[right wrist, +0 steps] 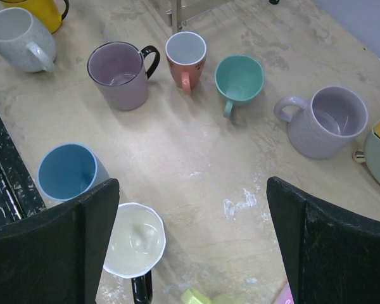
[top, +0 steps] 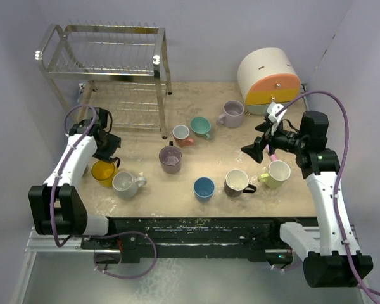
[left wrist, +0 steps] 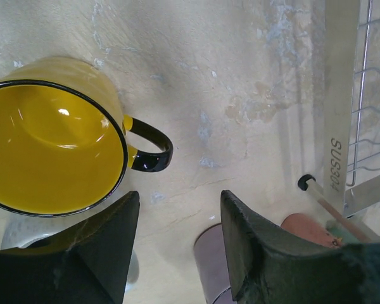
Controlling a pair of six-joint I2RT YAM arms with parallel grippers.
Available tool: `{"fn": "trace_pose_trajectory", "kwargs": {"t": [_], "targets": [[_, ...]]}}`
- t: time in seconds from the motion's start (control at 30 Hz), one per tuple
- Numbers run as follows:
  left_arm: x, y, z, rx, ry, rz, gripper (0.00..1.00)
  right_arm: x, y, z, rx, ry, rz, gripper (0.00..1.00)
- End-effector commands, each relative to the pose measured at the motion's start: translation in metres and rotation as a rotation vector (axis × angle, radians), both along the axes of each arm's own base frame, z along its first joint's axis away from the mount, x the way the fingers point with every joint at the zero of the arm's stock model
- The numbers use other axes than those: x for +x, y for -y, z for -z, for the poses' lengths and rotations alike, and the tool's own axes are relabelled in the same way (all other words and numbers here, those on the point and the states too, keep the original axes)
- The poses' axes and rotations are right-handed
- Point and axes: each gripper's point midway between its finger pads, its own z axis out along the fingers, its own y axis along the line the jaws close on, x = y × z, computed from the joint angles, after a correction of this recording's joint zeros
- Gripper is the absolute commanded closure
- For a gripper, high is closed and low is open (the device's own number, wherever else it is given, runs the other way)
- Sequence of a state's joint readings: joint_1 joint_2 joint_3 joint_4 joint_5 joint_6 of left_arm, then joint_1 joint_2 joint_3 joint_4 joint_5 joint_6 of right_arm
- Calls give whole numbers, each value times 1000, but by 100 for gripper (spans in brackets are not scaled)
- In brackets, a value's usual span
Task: Load the cups into the dish rack
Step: Move the cup to the center of the board.
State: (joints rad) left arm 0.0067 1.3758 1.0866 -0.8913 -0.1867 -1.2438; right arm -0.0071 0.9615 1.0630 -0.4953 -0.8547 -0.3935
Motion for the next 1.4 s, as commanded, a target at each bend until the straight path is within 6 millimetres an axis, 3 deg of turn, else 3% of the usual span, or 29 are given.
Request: {"fn": "trace_pose_trajectory", "kwargs": {"t": [0.0,0.17,0.3,0.4,0.5,0.7,0.9,1.1,1.37], "targets": [[7,-9,-16,6,22,-133,42,1,1,-9,-2,58,0,0],[5,-13,-29,101,38,-36,42,-1,2,-9,-5,65,5,0],[-16,-41,-36,288,-20,41,40,-2,2,-8,-6,67,6,0],[-30,-53,-30,370,-51,104,42,-2,2,-7,-1,71,9,0],[-34,-52,-20,371,-62,160,44,-2,1,-6,5,68,11,0],[-11,-41,-9,328,-20,247,45,-2,1,-5,6,64,11,0],[11,-43,9,319,-42,256,46,-3,1,-7,6,73,11,0],[17,-34,35,263,-97,297,62,-6,1,6,12,40,14,0],[24,-24,37,254,-48,437,93,-8,1,12,18,23,19,0]]}}
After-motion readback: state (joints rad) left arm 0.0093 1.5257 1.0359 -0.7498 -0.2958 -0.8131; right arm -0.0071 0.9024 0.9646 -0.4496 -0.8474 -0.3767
